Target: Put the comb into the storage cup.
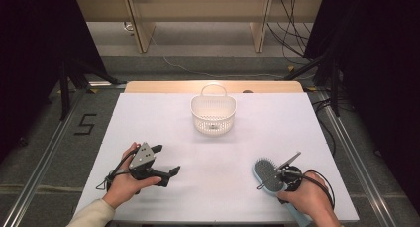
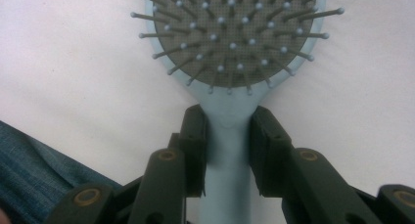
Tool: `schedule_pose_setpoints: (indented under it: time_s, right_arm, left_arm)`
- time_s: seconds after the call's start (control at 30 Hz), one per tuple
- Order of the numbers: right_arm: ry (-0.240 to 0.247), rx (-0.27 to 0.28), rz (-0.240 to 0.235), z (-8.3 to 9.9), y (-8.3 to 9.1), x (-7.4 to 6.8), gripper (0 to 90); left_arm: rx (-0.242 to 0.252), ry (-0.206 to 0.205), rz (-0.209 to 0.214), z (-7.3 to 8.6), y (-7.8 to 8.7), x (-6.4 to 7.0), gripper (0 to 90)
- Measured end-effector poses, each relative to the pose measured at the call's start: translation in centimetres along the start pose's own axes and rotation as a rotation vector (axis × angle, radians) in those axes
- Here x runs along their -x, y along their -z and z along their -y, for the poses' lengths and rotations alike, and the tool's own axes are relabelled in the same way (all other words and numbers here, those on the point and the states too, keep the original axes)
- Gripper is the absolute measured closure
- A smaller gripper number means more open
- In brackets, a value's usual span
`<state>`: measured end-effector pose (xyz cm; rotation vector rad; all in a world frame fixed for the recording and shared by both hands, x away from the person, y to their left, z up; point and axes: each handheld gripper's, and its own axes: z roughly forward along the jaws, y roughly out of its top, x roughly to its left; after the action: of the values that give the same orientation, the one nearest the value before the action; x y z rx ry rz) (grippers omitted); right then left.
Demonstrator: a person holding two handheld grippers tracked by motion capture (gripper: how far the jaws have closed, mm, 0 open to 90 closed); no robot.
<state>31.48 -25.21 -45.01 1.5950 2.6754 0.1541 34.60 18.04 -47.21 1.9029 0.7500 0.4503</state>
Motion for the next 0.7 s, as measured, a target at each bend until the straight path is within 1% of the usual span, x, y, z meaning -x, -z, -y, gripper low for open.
schedule_pose_setpoints:
  time_s: [0.07,0.2,0.27,0.33,0.43,0.47,0.63,0.7]
  right_arm:
    - [0.004,0.008,-0.01,0.13,0.02,0.06,70.6]
    - [0.019,0.023,-0.007,0.27,0.01,0.15,70.7]
    - [0.015,0.031,-0.012,0.35,0.07,0.16,70.7]
    - [0.036,0.043,-0.018,0.48,0.03,0.29,70.7]
    - [0.035,0.044,-0.021,0.52,0.05,0.31,70.7]
    - [0.027,0.049,-0.023,0.53,0.09,0.32,70.7]
    - [0.014,0.084,-0.027,0.67,0.15,0.54,70.7]
    - [0.019,0.092,-0.027,0.69,0.26,0.6,70.8]
  left_arm:
    - [0.001,0.0,0.0,-0.01,0.0,0.0,2.8]
    - [0.001,0.0,0.0,-0.02,0.0,0.01,2.8]
    - [0.002,0.003,-0.001,-0.02,-0.01,-0.01,2.8]
    - [0.003,0.002,-0.002,-0.03,0.02,0.01,2.8]
    - [0.004,-0.001,-0.006,-0.06,0.09,0.0,2.8]
    - [0.004,-0.001,-0.006,-0.08,0.11,-0.02,2.8]
    - [0.003,0.0,-0.006,-0.06,0.07,-0.03,2.8]
    - [0.004,0.0,-0.006,-0.06,0.08,-0.04,2.8]
